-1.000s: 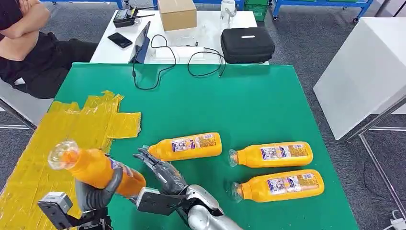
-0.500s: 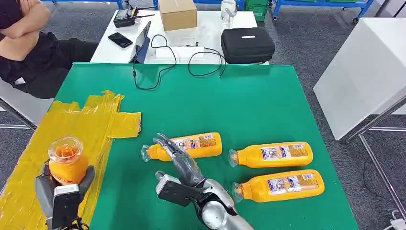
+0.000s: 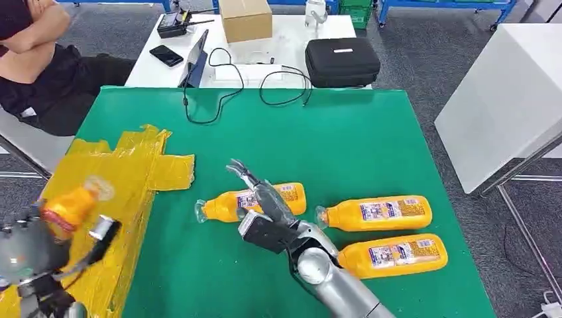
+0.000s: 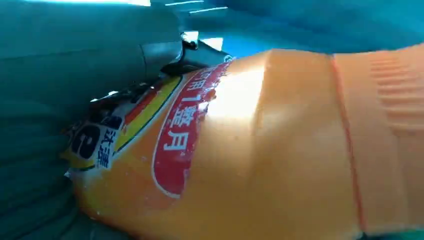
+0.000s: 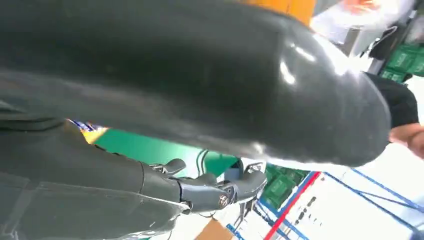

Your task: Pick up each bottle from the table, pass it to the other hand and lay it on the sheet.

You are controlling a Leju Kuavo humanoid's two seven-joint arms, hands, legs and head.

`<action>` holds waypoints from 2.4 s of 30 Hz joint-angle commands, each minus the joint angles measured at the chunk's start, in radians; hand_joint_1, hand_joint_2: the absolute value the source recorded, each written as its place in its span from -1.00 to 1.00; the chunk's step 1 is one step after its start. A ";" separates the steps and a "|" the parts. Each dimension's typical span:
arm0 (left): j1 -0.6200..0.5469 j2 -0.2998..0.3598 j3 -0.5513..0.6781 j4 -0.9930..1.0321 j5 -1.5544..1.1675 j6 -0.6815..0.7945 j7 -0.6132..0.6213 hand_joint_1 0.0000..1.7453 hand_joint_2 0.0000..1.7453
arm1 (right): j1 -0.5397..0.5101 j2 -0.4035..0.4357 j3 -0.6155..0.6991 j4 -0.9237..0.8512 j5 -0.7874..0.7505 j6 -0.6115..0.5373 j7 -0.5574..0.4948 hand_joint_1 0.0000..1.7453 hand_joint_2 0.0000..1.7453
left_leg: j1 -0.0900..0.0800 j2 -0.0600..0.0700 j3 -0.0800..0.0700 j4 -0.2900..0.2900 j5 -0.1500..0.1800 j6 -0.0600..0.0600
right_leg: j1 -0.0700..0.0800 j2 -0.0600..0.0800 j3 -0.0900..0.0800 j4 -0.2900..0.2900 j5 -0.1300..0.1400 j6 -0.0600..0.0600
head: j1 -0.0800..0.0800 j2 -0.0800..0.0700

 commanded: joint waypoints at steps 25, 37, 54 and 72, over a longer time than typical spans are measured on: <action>-0.197 0.252 -0.878 0.559 0.000 0.004 0.145 -1.00 -1.00 | -0.143 -0.108 0.137 0.046 -0.042 0.014 0.034 -1.00 -1.00 | -0.003 0.003 -0.004 -0.002 0.006 -0.001 | -0.003 0.002 0.011 0.003 0.006 0.001 | -0.001 0.000; -0.185 0.248 -0.857 0.554 0.000 0.004 0.133 -1.00 -1.00 | -0.166 -0.114 0.142 0.067 -0.001 0.017 0.051 -1.00 -1.00 | -0.004 -0.004 -0.004 -0.002 0.009 0.001 | -0.003 -0.005 0.014 0.003 0.006 0.001 | -0.001 0.000; -0.078 0.184 -0.551 0.384 0.000 0.004 -0.106 -1.00 -1.00 | -0.257 -0.119 0.167 0.214 0.092 0.027 0.116 -1.00 1.00 | -0.003 -0.005 -0.006 -0.001 0.010 0.001 | -0.003 -0.006 0.012 0.003 0.006 0.001 | -0.001 0.000; 0.026 -0.263 0.163 -0.080 1.234 -0.254 -1.154 -1.00 -1.00 | -0.294 -0.053 0.100 0.491 0.289 -0.015 0.187 -1.00 1.00 | -0.003 -0.002 -0.011 0.001 0.010 0.001 | -0.003 -0.004 0.006 0.004 0.008 0.004 | -0.001 0.000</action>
